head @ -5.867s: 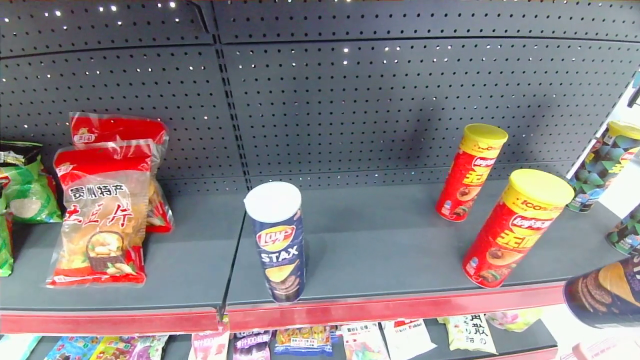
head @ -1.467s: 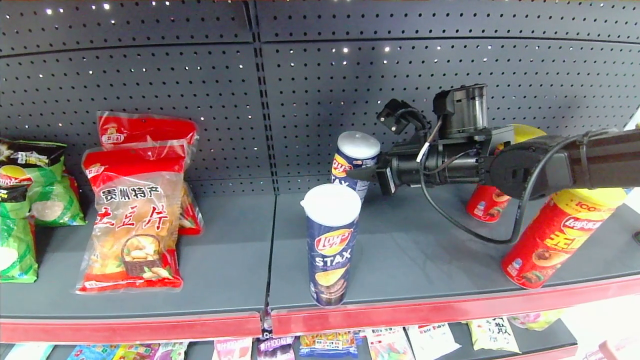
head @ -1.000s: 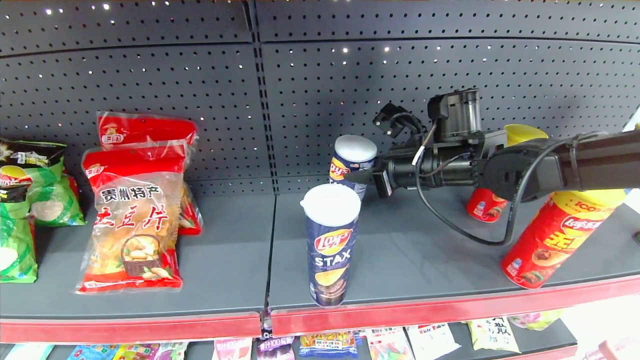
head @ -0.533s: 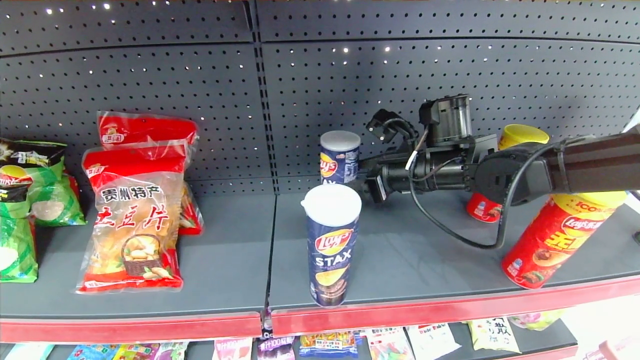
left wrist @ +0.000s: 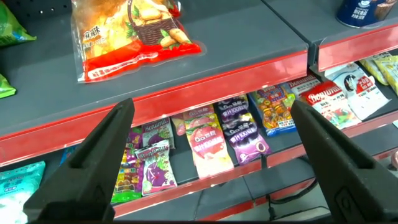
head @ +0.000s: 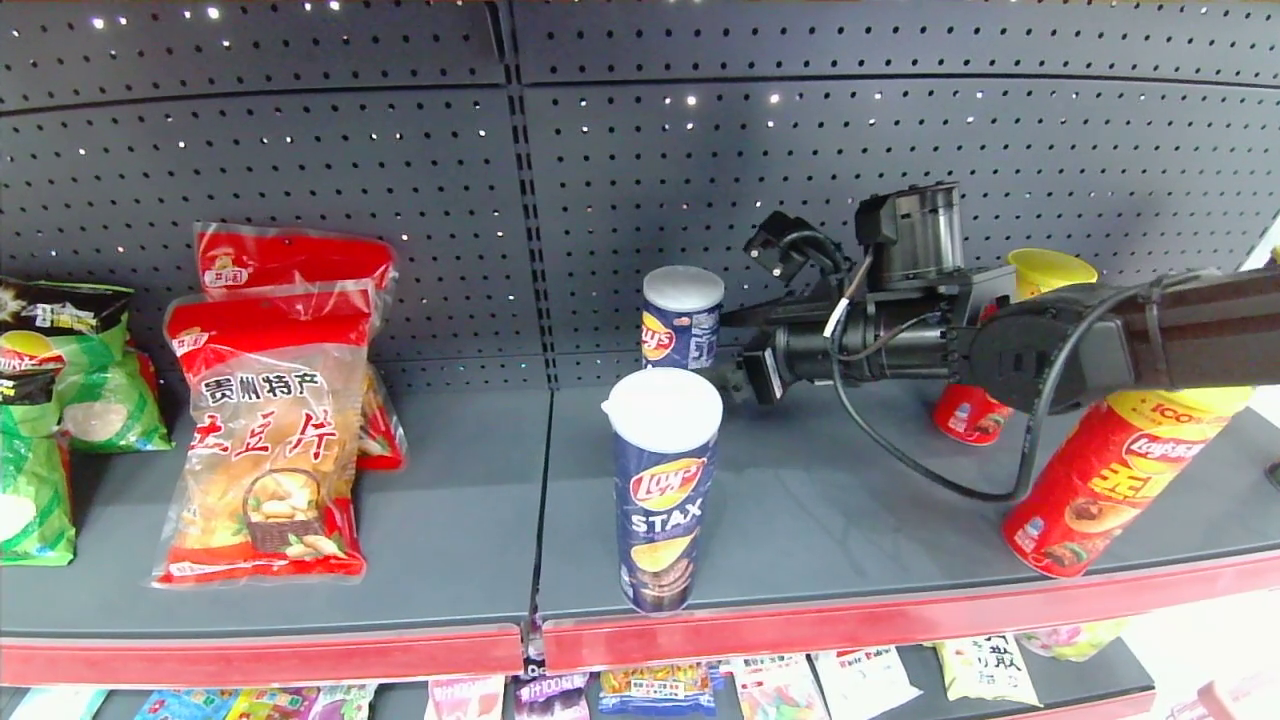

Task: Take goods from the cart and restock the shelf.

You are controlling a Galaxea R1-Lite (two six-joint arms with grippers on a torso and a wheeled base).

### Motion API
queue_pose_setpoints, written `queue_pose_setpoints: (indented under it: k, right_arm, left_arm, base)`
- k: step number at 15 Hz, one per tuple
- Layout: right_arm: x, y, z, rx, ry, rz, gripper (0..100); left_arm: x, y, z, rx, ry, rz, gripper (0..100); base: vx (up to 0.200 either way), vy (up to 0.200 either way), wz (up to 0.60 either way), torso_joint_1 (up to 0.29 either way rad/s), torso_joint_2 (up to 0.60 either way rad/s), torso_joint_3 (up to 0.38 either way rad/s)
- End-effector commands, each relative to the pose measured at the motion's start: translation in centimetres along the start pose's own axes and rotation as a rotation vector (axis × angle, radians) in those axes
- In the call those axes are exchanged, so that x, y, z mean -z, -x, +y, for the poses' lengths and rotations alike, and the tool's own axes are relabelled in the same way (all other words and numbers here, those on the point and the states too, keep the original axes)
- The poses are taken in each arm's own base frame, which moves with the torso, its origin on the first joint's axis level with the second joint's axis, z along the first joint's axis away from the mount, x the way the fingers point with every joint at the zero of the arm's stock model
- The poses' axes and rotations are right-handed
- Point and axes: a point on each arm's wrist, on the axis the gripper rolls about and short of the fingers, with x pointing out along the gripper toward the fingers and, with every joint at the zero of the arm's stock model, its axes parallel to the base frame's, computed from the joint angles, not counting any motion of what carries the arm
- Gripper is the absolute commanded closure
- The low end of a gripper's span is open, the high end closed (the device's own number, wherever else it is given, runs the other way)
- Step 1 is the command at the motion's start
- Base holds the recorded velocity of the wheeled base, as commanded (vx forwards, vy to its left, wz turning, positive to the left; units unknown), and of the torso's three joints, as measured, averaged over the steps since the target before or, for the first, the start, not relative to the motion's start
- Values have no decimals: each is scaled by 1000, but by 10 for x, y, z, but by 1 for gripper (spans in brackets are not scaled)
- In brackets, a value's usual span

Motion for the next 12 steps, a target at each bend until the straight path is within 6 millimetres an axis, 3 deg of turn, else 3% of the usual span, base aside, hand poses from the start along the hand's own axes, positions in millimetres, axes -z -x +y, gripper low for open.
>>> queue_pose_setpoints:
  k: [1, 7, 9, 10, 11, 12]
  right_arm:
    - [-5, 21, 8, 12, 4, -8, 0]
    - [-1, 68, 23, 107, -23, -11, 0]
    - [1, 97, 37, 150, -59, -16, 0]
    - [0, 121, 51, 183, -66, -34, 0]
    - [-1, 130, 58, 197, -64, -43, 0]
    - [-1, 158, 77, 251, -64, -74, 0]
  left_arm:
    - [0, 0, 0, 1, 0, 2, 0]
    - [0, 0, 0, 8, 0, 5, 0]
    - [0, 0, 0, 10, 0, -1, 0]
    - [0, 0, -1, 30, 4, -2, 0]
    - [0, 0, -1, 44, 4, -5, 0]
    - [-1, 0, -1, 55, 4, -12, 0]
  base:
    - [0, 0, 0, 0, 0, 0]
    - [0, 0, 0, 0, 0, 0]
    - [0, 0, 0, 0, 0, 0]
    - [0, 0, 0, 0, 0, 0]
    - [0, 0, 0, 0, 0, 0]
    - [0, 0, 0, 0, 0, 0]
